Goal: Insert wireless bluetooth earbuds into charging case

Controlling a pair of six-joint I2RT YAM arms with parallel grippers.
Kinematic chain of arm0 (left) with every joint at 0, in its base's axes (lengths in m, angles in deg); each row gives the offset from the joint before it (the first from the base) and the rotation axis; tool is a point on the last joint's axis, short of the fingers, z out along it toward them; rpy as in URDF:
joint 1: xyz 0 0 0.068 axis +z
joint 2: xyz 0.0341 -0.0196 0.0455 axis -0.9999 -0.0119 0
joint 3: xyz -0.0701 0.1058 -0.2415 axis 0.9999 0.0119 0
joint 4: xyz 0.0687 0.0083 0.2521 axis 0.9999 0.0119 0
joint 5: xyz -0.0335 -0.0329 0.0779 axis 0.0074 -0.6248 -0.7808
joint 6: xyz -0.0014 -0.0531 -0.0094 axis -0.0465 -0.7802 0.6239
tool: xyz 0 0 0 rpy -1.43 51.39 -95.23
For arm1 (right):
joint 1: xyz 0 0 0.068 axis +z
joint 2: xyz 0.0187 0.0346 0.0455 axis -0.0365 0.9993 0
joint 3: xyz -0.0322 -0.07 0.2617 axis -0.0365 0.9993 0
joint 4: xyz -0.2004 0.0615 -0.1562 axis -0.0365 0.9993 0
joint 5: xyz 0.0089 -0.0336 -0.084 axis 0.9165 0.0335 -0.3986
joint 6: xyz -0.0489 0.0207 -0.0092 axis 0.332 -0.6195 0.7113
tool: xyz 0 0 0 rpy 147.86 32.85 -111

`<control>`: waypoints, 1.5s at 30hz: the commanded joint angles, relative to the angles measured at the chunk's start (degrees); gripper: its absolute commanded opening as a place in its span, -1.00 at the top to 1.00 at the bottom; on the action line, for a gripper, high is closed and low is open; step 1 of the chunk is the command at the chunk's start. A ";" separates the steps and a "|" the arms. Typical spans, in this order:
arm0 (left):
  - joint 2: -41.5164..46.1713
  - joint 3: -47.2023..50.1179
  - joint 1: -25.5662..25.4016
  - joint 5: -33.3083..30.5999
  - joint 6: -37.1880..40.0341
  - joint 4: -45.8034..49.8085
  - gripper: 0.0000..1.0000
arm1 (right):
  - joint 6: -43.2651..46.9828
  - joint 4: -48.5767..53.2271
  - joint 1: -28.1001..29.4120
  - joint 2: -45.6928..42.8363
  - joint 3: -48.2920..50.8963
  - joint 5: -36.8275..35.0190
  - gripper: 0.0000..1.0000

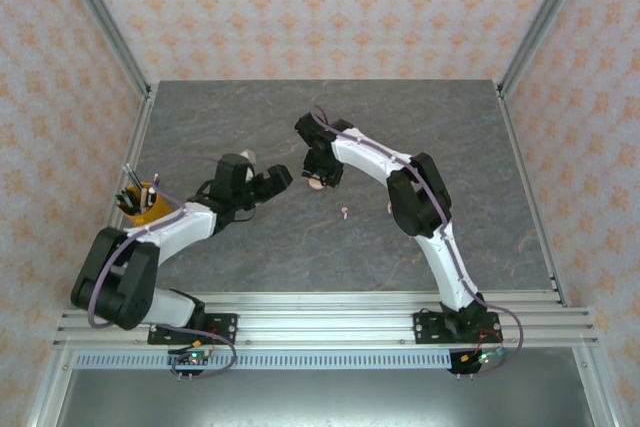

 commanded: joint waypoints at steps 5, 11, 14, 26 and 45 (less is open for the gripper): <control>-9.01 0.68 -5.38 2.94 -2.13 -18.07 -0.65 | -4.32 -3.50 -1.46 -3.62 2.81 3.93 0.19; -12.83 1.69 -7.32 0.97 -2.33 -23.72 -0.44 | -6.92 -6.43 -2.64 -4.56 5.67 7.04 0.20; -14.50 2.05 -7.49 0.53 -2.62 -25.68 -0.39 | -7.77 -7.12 -3.01 -4.95 6.34 8.23 0.20; -18.65 0.87 -7.69 -0.57 -2.88 -29.23 -0.20 | -9.73 -8.76 -3.37 -7.73 8.00 10.83 0.22; -19.97 -1.31 -7.67 -2.92 -4.04 -32.48 -0.06 | -12.66 -11.22 -3.37 -9.09 10.33 13.45 0.25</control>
